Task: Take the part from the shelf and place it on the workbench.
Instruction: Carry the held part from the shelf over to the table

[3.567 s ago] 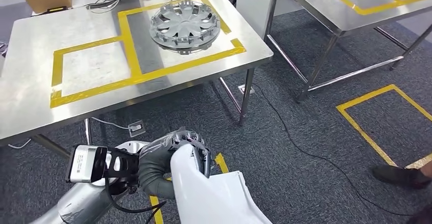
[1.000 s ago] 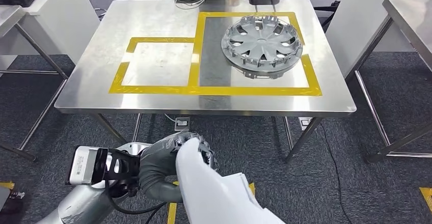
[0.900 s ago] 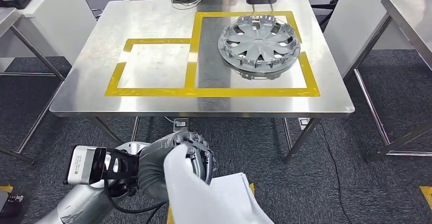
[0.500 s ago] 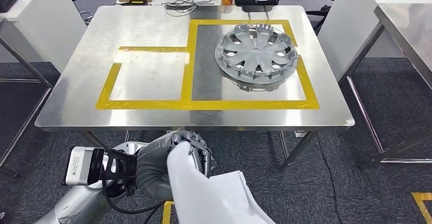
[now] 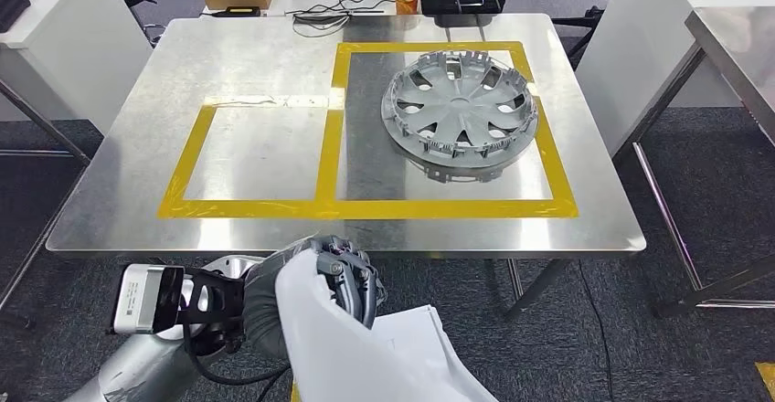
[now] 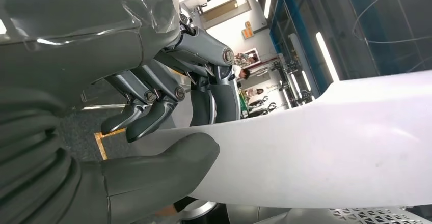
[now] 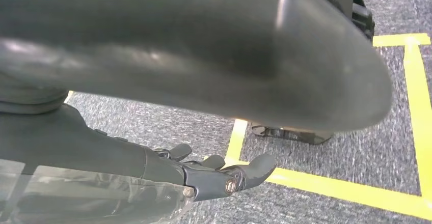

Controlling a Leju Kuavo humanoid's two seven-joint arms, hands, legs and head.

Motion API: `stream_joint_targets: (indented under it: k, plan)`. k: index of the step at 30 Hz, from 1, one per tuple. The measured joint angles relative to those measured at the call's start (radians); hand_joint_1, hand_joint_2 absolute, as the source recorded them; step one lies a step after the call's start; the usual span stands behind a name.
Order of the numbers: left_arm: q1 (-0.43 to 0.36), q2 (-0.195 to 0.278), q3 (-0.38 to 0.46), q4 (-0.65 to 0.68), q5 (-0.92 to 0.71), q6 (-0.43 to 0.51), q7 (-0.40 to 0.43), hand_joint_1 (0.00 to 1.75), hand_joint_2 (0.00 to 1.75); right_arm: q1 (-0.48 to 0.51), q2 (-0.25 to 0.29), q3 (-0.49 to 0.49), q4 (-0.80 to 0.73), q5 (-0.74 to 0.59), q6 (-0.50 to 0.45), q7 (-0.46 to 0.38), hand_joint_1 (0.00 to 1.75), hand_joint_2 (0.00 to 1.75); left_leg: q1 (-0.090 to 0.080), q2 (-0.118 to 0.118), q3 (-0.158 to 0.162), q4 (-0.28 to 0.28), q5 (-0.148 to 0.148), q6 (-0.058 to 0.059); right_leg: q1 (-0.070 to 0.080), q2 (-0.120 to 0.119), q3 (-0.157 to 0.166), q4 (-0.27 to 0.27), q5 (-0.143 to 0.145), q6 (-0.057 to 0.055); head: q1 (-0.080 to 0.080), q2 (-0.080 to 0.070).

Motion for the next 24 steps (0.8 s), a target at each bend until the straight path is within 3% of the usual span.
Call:
stream_joint_targets:
  k: [2, 4, 5, 6, 7, 9, 11, 13, 16, 18, 20, 21, 22, 24]
  plan:
    - [0.000, 0.001, 0.002, -0.001, 0.000, 0.002, -0.003, 1.71, 1.75, 0.001, -0.004, 0.000, -0.005, 0.001, -0.002, 0.003, 0.00, 0.00, 0.006, 0.015, -0.034, 0.077, -0.040, -0.016, -0.006, -0.001, 0.014, -0.001, -0.009, -0.013, -0.005, 0.000]
    - [0.001, 0.002, 0.004, -0.001, -0.001, 0.004, -0.005, 1.71, 1.75, 0.003, -0.007, 0.000, -0.009, 0.003, -0.002, 0.004, 0.00, 0.00, 0.017, 0.027, -0.116, 0.222, -0.089, -0.031, -0.006, -0.002, 0.025, -0.001, -0.019, -0.022, -0.008, 0.000]
    - [0.002, 0.003, 0.005, -0.001, -0.003, 0.004, -0.006, 1.71, 1.75, 0.003, -0.009, 0.000, -0.010, 0.004, -0.002, 0.005, 0.00, 0.00, 0.021, 0.029, -0.154, 0.276, -0.097, -0.034, -0.005, -0.002, 0.029, -0.001, -0.024, -0.023, -0.008, 0.000]
    - [0.003, 0.004, 0.005, -0.001, -0.005, 0.005, -0.007, 1.71, 1.75, 0.003, -0.010, 0.000, -0.012, 0.005, -0.003, 0.005, 0.00, 0.00, 0.024, 0.030, -0.176, 0.295, -0.084, -0.035, -0.005, -0.001, 0.036, -0.001, -0.029, -0.022, -0.009, 0.000]
    - [0.003, 0.005, 0.006, -0.001, -0.006, 0.005, -0.007, 1.71, 1.75, 0.004, -0.011, 0.000, -0.013, 0.005, -0.003, 0.005, 0.00, 0.00, 0.025, 0.030, -0.176, 0.271, -0.051, -0.032, -0.004, -0.001, 0.044, -0.001, -0.034, -0.021, -0.009, 0.000]
    - [0.003, 0.006, 0.010, -0.003, -0.009, 0.006, -0.009, 1.71, 1.75, 0.005, -0.012, 0.000, -0.014, 0.008, -0.003, 0.005, 0.00, 0.00, 0.021, 0.031, -0.129, 0.139, 0.041, -0.016, -0.001, -0.001, 0.064, -0.003, -0.047, -0.019, -0.008, 0.000]
    - [0.002, 0.006, 0.014, -0.004, -0.010, 0.007, -0.013, 1.71, 1.75, 0.004, -0.011, 0.000, -0.014, 0.010, -0.003, 0.005, 0.00, 0.00, 0.013, 0.035, -0.081, 0.031, 0.082, 0.003, 0.004, -0.001, 0.075, -0.005, -0.057, -0.013, -0.007, 0.000]
    - [0.001, 0.006, 0.016, -0.005, -0.011, 0.009, -0.016, 1.71, 1.75, 0.002, -0.009, 0.000, -0.015, 0.013, -0.003, 0.005, 0.00, 0.00, 0.008, 0.036, -0.066, 0.005, 0.073, 0.012, 0.006, -0.004, 0.077, -0.011, -0.062, -0.004, -0.007, 0.000]
    - [0.002, 0.005, 0.018, -0.009, -0.014, 0.013, -0.019, 1.71, 1.75, 0.001, -0.009, 0.000, -0.014, 0.018, -0.002, 0.005, 0.00, 0.00, 0.012, 0.032, -0.038, -0.034, 0.077, 0.016, 0.009, -0.008, 0.070, 0.005, -0.073, 0.004, -0.007, 0.000]
    - [0.002, 0.004, 0.018, -0.010, -0.016, 0.015, -0.019, 1.71, 1.75, 0.001, -0.010, 0.000, -0.014, 0.020, -0.001, 0.005, 0.00, 0.00, 0.014, 0.031, -0.018, -0.053, 0.077, 0.020, 0.008, -0.007, 0.015, 0.101, -0.103, 0.001, -0.004, 0.000]
    - [0.004, 0.004, 0.016, -0.009, -0.019, 0.015, -0.019, 1.71, 1.75, 0.001, -0.010, 0.000, -0.013, 0.022, 0.001, 0.005, 0.00, 0.00, 0.013, 0.030, -0.011, -0.053, 0.069, 0.025, 0.007, -0.007, -0.071, 0.227, -0.133, 0.002, -0.003, 0.000]
    - [0.005, 0.005, 0.015, -0.009, -0.020, 0.015, -0.019, 1.71, 1.75, 0.002, -0.010, 0.000, -0.013, 0.023, 0.001, 0.005, 0.00, 0.00, 0.013, 0.028, -0.007, -0.052, 0.064, 0.025, 0.005, -0.007, -0.099, 0.254, -0.129, 0.009, -0.004, 0.000]
    - [0.006, 0.005, 0.014, -0.009, -0.021, 0.014, -0.019, 1.71, 1.75, 0.003, -0.011, 0.000, -0.013, 0.024, 0.002, 0.005, 0.00, 0.00, 0.013, 0.025, -0.002, -0.049, 0.057, 0.023, 0.003, -0.007, -0.107, 0.243, -0.108, 0.020, -0.004, 0.000]
    - [0.007, 0.005, 0.014, -0.009, -0.023, 0.014, -0.019, 1.71, 1.75, 0.004, -0.012, 0.000, -0.013, 0.025, 0.002, 0.005, 0.00, 0.00, 0.015, 0.021, 0.008, -0.039, 0.040, 0.015, -0.005, -0.007, -0.071, 0.123, -0.035, 0.045, -0.003, 0.000]
